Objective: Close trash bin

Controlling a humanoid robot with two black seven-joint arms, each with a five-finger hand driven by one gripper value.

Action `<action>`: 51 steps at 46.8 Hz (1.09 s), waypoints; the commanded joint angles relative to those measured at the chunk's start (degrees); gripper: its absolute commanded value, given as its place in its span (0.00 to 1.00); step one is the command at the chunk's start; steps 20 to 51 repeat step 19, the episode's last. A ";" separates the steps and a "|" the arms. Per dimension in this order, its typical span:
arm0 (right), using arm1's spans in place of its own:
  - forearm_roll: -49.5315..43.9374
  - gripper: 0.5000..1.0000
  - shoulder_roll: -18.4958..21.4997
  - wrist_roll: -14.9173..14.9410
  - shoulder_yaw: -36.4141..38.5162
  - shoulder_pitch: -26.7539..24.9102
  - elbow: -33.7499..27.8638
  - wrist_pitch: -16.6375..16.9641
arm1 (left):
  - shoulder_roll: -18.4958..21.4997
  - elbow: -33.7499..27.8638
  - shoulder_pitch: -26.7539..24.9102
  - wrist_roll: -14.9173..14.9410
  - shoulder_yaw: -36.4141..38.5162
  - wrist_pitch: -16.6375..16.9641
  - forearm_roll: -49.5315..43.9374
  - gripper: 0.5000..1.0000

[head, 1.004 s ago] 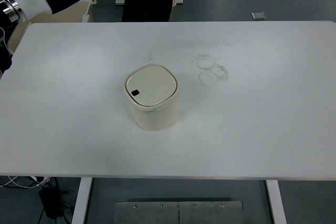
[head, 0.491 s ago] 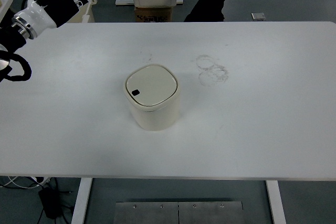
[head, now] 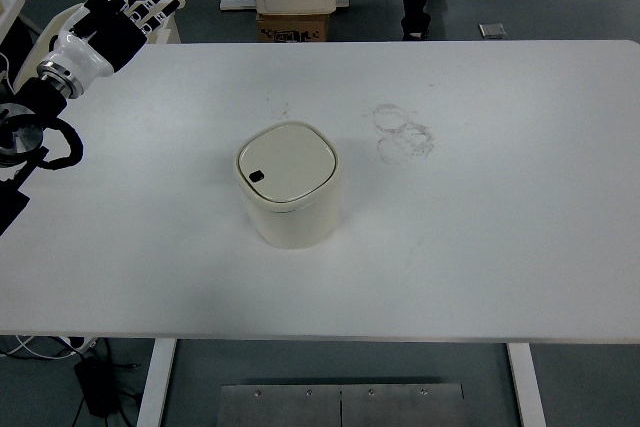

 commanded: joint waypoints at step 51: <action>0.47 0.99 0.00 0.09 0.51 0.00 0.03 -0.10 | -5.91 10.32 1.53 -0.52 -2.70 -1.48 0.08 1.00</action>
